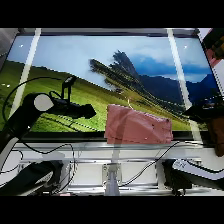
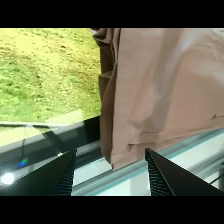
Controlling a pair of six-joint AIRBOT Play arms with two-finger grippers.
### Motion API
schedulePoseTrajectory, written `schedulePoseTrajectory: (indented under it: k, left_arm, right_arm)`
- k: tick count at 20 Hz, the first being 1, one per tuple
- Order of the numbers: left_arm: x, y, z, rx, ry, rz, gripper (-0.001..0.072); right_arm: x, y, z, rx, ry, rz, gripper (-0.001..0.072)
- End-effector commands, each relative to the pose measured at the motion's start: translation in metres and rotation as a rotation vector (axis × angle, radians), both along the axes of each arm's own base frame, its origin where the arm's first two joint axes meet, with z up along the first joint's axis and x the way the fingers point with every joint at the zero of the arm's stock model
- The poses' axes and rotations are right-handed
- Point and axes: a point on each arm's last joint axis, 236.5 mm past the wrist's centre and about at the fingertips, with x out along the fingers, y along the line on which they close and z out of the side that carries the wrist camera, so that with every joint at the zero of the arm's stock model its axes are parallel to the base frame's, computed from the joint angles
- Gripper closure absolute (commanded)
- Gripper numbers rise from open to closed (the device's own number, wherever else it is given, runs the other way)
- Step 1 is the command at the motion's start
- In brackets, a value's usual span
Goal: Fold the clothes and pants, and hang the long-sleeved shirts on hangers.
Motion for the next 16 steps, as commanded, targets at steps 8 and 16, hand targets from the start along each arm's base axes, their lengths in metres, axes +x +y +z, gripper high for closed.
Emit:
schedulePoseTrajectory:
  k: [8, 16]
  left_arm:
    - [0.007, 0.006, -0.008, 0.03, -0.005, 0.011, 0.0239]
    - [0.007, 0.006, -0.009, 0.031, -0.002, 0.011, 0.0239]
  right_arm:
    - [-0.058, 0.053, -0.059, 0.177, 0.148, 0.02, 0.0084]
    - [-0.044, 0.102, -0.075, 0.15, 0.161, 0.217, 0.0088]
